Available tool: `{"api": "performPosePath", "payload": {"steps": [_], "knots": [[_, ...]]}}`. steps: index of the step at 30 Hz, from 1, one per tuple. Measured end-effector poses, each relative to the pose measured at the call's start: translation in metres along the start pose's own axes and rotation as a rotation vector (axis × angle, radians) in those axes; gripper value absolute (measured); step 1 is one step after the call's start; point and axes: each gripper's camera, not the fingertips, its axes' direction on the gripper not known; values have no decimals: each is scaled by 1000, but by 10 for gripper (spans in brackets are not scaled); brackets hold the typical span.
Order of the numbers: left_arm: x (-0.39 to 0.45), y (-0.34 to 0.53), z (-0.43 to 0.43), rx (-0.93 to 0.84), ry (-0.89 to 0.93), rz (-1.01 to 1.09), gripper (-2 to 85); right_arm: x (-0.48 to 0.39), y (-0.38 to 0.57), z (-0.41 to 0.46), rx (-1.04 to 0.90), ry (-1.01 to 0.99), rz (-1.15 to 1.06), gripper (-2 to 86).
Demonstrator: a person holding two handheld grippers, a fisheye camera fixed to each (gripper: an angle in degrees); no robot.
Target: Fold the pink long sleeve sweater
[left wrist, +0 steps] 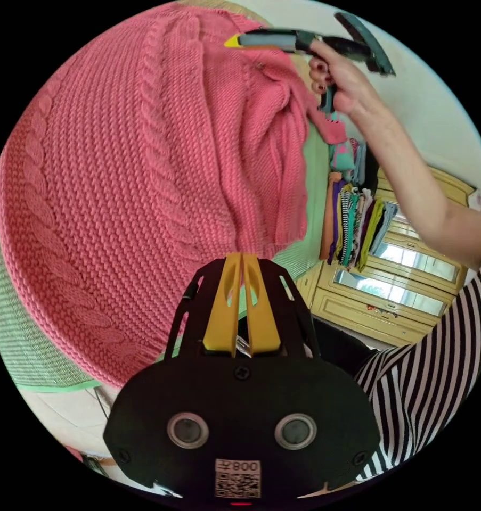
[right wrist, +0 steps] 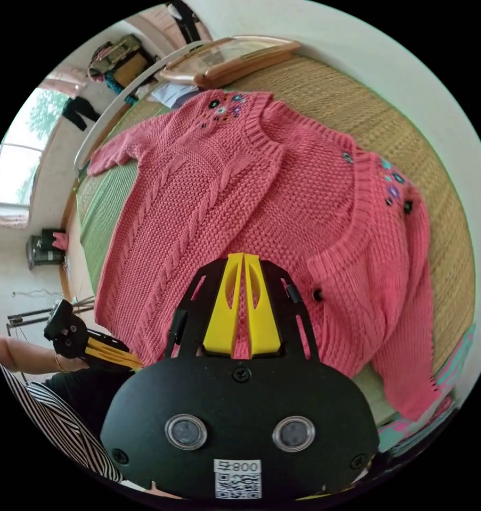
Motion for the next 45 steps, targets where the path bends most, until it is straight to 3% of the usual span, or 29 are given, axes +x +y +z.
{"api": "performPosePath", "payload": {"steps": [9,14,28,45], "knots": [[-19,-142,-43,200,234,80,82,75,181,-34,3,46,428,63],[-31,-233,-50,221,291,43,98,105,251,-20,-39,-44,598,76],[-53,-326,-45,196,405,-108,88,126,340,9,-23,-166,746,69],[-54,-378,-76,254,414,-145,29,128,390,19,-5,-99,755,44]]}}
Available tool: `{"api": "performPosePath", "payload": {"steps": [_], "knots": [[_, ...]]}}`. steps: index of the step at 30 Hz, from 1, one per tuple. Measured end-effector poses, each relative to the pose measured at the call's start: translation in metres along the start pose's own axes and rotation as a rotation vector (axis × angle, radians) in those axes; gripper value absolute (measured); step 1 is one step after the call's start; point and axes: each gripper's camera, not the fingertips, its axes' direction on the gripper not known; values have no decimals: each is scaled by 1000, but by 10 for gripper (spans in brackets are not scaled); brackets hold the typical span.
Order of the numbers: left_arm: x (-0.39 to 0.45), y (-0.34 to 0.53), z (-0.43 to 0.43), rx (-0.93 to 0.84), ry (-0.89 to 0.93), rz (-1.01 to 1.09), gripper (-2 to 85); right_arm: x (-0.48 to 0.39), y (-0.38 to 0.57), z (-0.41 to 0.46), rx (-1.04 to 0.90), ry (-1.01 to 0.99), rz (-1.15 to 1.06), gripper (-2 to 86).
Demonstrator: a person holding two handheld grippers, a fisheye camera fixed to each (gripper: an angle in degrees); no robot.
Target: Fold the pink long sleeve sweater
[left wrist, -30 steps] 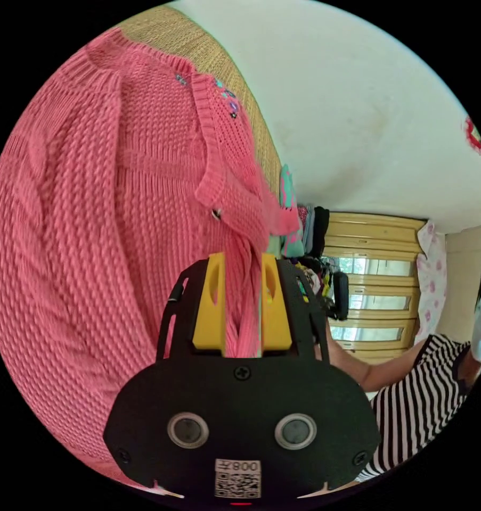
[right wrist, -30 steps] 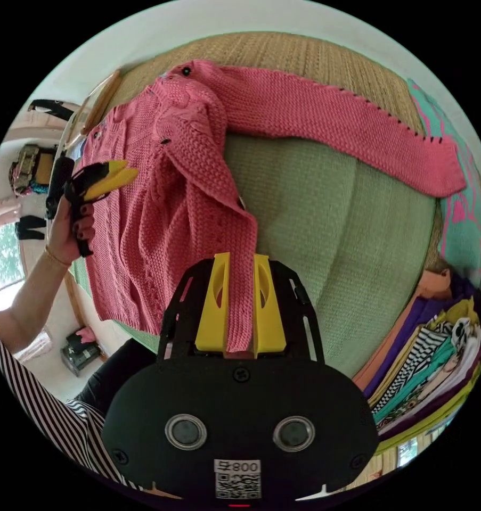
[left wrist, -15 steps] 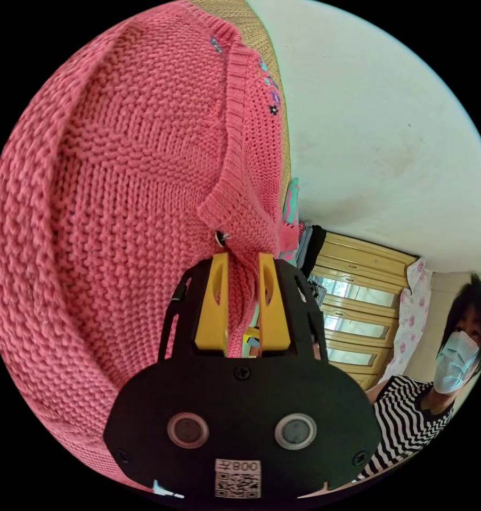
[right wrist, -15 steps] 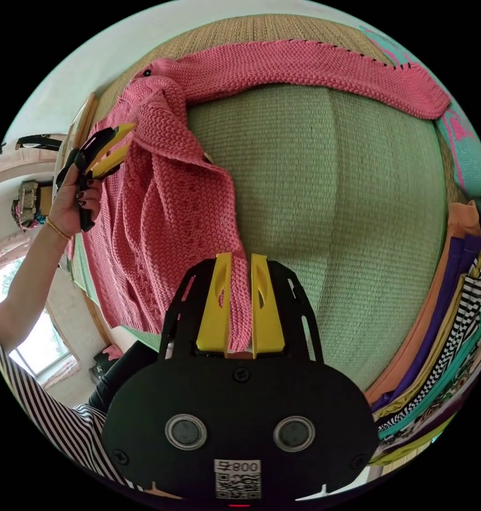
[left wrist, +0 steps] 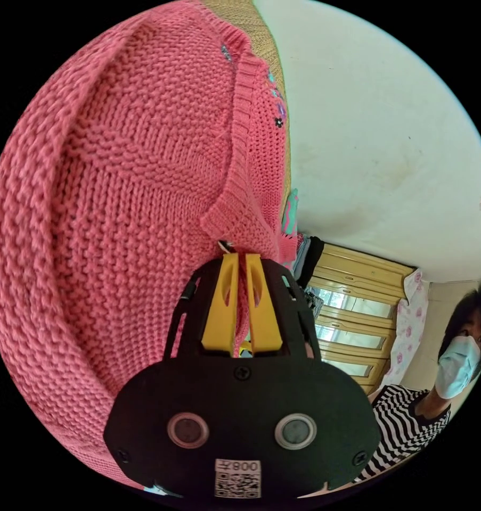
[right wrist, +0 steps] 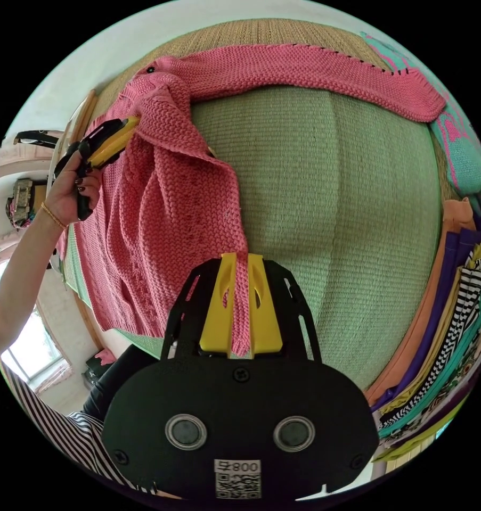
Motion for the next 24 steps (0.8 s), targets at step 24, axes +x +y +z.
{"api": "performPosePath", "payload": {"steps": [24], "knots": [[146,-44,-114,-23,-157,340,8,44,63,-96,162,-359,-175,9]]}}
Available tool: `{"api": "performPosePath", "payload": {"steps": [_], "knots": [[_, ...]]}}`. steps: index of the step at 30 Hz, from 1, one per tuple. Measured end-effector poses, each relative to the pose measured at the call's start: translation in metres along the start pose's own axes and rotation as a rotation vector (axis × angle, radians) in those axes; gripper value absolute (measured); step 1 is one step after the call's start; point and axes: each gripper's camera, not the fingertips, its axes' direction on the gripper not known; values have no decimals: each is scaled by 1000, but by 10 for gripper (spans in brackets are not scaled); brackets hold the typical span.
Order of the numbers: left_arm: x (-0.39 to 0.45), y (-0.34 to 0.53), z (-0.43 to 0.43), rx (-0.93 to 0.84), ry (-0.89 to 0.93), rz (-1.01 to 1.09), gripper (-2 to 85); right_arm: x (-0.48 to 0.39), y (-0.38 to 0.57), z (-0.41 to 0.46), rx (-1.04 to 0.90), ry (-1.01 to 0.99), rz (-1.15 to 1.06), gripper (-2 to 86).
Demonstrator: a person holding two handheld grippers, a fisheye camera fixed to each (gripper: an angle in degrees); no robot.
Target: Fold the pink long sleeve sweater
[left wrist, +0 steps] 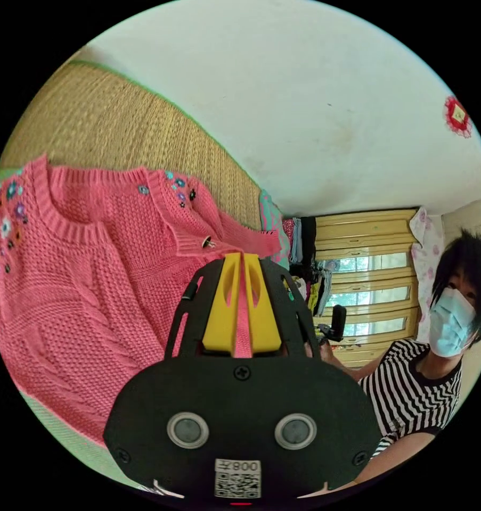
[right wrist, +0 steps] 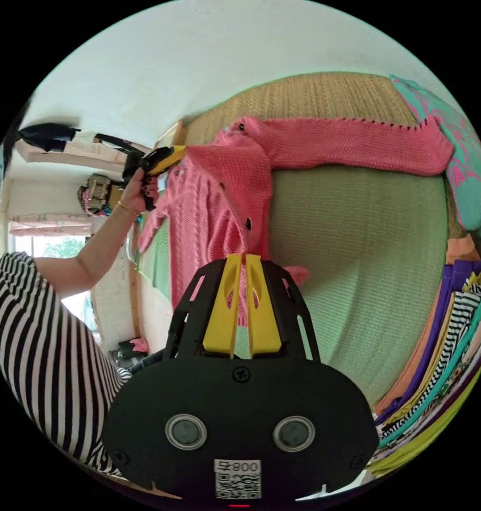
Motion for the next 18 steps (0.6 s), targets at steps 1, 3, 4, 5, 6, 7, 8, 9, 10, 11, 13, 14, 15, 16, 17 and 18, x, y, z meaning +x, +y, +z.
{"api": "performPosePath", "payload": {"steps": [1,3,4,5,6,7,8,9,10,11,13,14,15,16,17,18], "knots": [[2,-1,-5,0,-15,5,8,-8,1,-2,-6,-47,-37,9],[6,-6,-21,-5,-97,16,9,-20,2,4,-35,-122,-92,9],[6,-7,-24,-9,-121,15,9,-27,3,13,-65,-171,-125,9],[4,-8,-28,-20,-157,12,9,-34,4,26,-104,-218,-158,9],[1,-10,-30,-33,-185,2,9,-37,5,34,-122,-230,-172,9],[-2,-11,-30,-41,-199,-3,10,-41,6,51,-158,-242,-193,9],[-7,-12,-30,-58,-231,-19,10,-43,6,68,-194,-254,-205,9],[-13,-14,-29,-73,-254,-37,9,-44,7,76,-207,-261,-207,9],[-16,-15,-28,-84,-263,-42,9,-43,7,92,-232,-276,-204,9],[-20,-16,-27,-97,-293,-59,9,-41,6,105,-254,-296,-202,9],[-23,-17,-28,-99,-310,-65,9,-40,6,118,-265,-321,-195,9],[-20,-18,-31,-83,-310,-59,8,-41,5,122,-260,-333,-199,9],[-14,-18,-35,-61,-312,-37,8,-42,4,122,-256,-332,-202,9],[-11,-18,-37,-52,-311,-22,8,-45,4,122,-248,-331,-217,9],[-4,-18,-41,-31,-315,8,8,-48,3,121,-237,-326,-235,9],[4,-18,-45,-3,-318,44,8,-49,3,121,-232,-321,-242,9]]}}
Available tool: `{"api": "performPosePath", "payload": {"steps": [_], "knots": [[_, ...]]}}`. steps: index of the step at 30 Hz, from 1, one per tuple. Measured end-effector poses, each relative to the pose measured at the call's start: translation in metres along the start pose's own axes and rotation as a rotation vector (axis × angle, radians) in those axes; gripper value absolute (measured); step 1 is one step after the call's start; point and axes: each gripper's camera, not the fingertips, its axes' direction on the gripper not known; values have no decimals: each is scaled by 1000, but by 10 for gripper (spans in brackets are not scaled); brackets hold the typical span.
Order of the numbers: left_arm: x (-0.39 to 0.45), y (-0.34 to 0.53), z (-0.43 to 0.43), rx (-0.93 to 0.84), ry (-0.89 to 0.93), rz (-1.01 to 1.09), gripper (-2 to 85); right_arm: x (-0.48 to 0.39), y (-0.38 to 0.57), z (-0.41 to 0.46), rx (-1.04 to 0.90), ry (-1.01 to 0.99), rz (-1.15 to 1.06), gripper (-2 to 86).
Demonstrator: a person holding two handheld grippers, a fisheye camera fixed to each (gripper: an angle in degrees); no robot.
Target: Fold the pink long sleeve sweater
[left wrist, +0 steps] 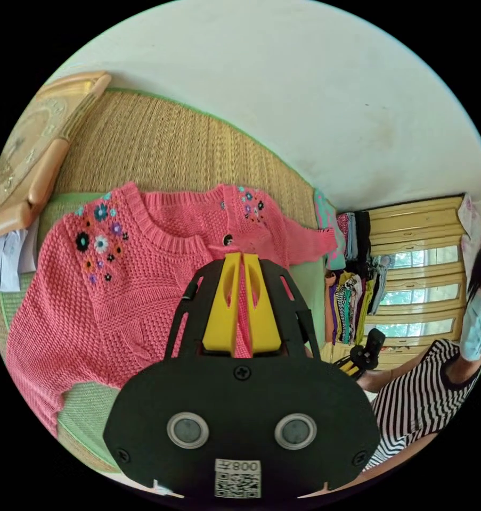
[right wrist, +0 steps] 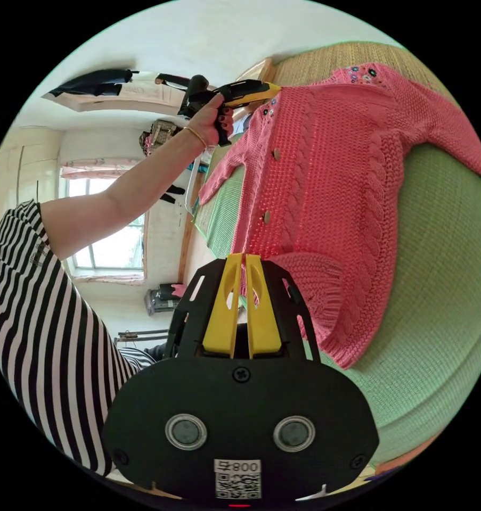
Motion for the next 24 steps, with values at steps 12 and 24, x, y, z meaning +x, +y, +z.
{"api": "performPosePath", "payload": {"steps": [12,24], "knots": [[-49,9,21,-65,-153,-181,15,54,-17,93,-135,32,67,11],[-29,4,31,-119,-43,-107,55,91,-13,56,-81,332,101,55]]}}
